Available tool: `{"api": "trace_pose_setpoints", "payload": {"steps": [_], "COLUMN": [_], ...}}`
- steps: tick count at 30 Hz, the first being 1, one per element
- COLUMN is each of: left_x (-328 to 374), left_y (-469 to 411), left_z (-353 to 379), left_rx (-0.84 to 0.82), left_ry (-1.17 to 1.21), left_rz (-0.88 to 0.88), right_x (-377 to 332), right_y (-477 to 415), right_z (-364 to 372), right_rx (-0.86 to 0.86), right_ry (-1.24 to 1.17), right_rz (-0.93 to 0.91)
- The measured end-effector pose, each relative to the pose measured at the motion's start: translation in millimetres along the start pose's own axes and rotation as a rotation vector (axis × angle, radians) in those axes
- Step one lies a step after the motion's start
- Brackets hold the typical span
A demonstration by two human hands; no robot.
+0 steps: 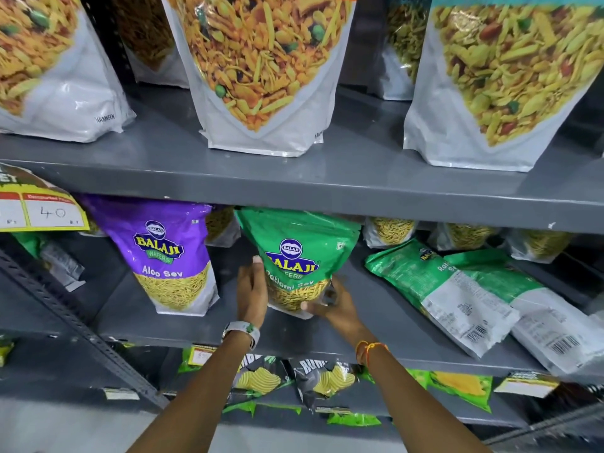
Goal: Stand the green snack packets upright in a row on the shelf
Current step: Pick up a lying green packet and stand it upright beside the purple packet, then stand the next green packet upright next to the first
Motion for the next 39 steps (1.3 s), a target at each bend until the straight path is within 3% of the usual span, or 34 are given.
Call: {"api": "trace_pose_setpoints", "payload": {"steps": [7, 18, 27, 29, 31, 33, 34, 37, 39], "left_x": [12.0, -3.3, -12.8, -18.6, -36.8, -70.0, -83.0, -78.6, -71.0], "left_y": [14.8, 7.7, -1.4, -0.8, 10.0, 39.1, 55.5, 93.7, 100.1], "left_z": [11.4, 6.8, 9.0, 4.1, -13.4, -16.3, -6.3, 55.6, 101.9], "left_rx": [-0.094, -0.041, -0.066, 0.014, 0.265, 0.486, 0.503, 0.317, 0.182], "left_ry": [0.057, -0.018, 0.032, 0.091, 0.176, 0.229, 0.241, 0.201, 0.174], "left_rz": [-0.035, 0.09, 0.044, 0.03, -0.018, -0.189, -0.284, -0.422, -0.44], "right_x": [-9.4, 3.1, 2.8, -0.4, -1.5, -4.7, -10.3, -27.8, -30.2], "right_y": [-2.7, -2.3, -1.2, 1.1, 2.2, 2.3, 1.9, 6.2, 7.6], "right_z": [-1.8, 1.7, 6.4, 4.5, -12.4, -53.6, -78.2, -160.9, -208.5], "right_rx": [0.017, -0.036, -0.011, -0.062, -0.076, 0.028, 0.106, 0.344, 0.411], "right_ry": [0.077, 0.091, 0.143, 0.183, 0.235, 0.345, 0.406, 0.519, 0.581], "right_rz": [-0.023, 0.044, 0.026, 0.041, 0.091, 0.124, 0.113, 0.082, 0.104]}}
Point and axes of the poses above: each hand's wrist, its own y-axis away from the middle knuckle, its own z-axis out of the palm, x = y × z, the point moved 10 cm from there along -y, towards the middle knuckle, and after that the axes turned 4 degrees about z, right-handed, at the moved point
